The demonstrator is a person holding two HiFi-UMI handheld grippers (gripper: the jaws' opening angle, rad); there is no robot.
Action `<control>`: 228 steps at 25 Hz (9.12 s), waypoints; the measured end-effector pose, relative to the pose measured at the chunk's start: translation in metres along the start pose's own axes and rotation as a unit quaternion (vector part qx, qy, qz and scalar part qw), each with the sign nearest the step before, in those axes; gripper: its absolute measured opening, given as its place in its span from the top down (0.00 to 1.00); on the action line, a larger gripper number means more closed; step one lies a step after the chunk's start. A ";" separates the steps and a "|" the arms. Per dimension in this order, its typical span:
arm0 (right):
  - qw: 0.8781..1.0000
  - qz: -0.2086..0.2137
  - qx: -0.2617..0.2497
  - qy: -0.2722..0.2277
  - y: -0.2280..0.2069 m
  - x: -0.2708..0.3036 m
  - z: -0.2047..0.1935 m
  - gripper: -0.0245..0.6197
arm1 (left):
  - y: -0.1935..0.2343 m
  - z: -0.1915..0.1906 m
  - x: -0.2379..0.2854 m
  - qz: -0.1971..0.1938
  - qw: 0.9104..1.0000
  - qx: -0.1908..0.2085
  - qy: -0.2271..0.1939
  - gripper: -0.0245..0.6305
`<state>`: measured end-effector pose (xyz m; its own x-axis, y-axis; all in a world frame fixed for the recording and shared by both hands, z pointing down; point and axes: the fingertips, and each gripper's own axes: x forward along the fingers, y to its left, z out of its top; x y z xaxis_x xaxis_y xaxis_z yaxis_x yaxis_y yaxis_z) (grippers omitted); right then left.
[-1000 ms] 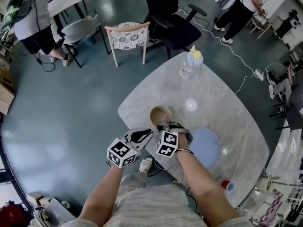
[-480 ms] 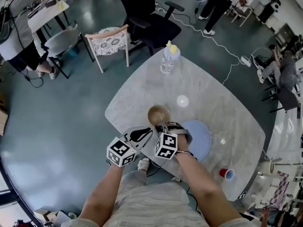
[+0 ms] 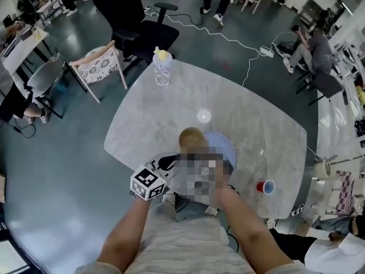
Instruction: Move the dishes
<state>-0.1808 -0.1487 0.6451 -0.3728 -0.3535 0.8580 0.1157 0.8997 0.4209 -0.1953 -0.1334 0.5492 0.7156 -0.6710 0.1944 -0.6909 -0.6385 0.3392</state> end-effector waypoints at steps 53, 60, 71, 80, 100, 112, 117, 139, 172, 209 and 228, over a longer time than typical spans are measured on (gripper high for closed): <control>0.941 0.026 0.322 -0.101 0.044 -0.052 -0.086 0.78 | -0.090 -0.016 0.069 -0.094 0.992 0.038 0.075 0.88; 0.931 -0.021 0.343 -0.126 0.033 -0.092 -0.109 0.78 | -0.117 -0.013 0.093 -0.116 0.989 0.049 0.075 0.88; 0.933 -0.059 0.349 -0.068 0.060 -0.150 -0.201 0.79 | -0.191 -0.019 0.153 -0.175 0.980 0.057 0.081 0.88; 0.935 -0.067 0.347 -0.019 0.090 -0.184 -0.280 0.79 | -0.256 -0.040 0.205 -0.218 0.970 0.058 0.092 0.88; 0.967 0.014 0.241 0.086 0.140 -0.171 -0.364 0.79 | -0.301 -0.068 0.256 -0.218 0.972 0.026 0.087 0.88; 0.975 0.053 0.178 0.122 0.154 -0.154 -0.374 0.86 | -0.290 -0.070 0.259 -0.201 0.977 0.008 0.075 0.88; 0.972 0.048 0.186 0.133 0.152 -0.151 -0.379 0.89 | -0.284 -0.068 0.258 -0.201 0.977 0.005 0.071 0.88; 0.985 0.016 0.141 0.096 0.072 -0.132 -0.286 0.89 | -0.207 -0.038 0.204 -0.154 0.987 0.004 0.047 0.88; 0.996 0.074 0.035 0.022 0.035 -0.029 -0.100 0.89 | -0.070 -0.026 0.053 -0.034 0.998 0.000 0.058 0.88; 0.896 0.024 0.379 -0.229 -0.002 -0.120 -0.082 0.81 | -0.101 0.001 0.070 -0.074 0.995 0.026 0.058 0.88; 0.797 -0.048 0.449 -0.401 -0.001 -0.271 -0.138 0.93 | -0.224 0.043 0.111 -0.153 0.987 0.055 -0.009 0.92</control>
<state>0.0470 -0.0890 0.4530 -0.8506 -0.4779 0.2191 -0.5201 0.8262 -0.2168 0.0348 -0.0809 0.4552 0.8908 -0.4472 0.0812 -0.4511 -0.8483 0.2773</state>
